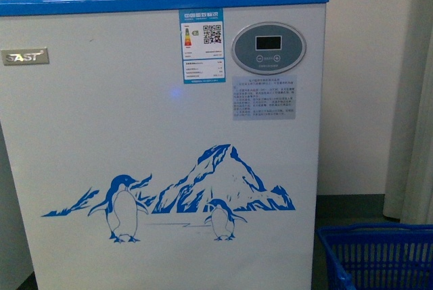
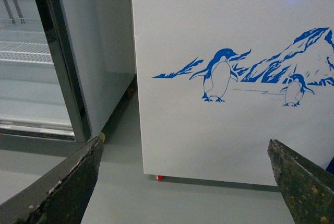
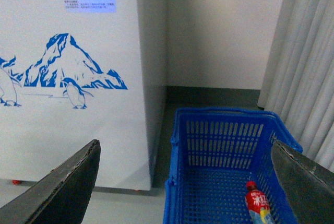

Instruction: Put drink in fridge

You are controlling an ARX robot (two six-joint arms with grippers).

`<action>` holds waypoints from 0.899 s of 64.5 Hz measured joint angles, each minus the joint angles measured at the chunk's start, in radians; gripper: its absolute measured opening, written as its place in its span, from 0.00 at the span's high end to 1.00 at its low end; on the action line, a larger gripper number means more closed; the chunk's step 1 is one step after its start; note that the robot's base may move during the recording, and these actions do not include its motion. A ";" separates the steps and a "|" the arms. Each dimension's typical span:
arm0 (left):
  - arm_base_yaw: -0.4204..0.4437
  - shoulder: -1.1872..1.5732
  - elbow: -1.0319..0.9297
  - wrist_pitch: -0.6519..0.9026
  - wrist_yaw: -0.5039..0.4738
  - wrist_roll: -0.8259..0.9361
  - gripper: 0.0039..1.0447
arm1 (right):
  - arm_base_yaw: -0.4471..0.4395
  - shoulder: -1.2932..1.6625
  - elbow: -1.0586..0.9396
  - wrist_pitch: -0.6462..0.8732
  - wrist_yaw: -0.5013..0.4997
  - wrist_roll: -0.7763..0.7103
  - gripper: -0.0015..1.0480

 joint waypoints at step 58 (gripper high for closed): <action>0.000 0.000 0.000 0.000 0.000 0.000 0.08 | 0.022 0.034 0.016 -0.055 0.091 0.034 0.07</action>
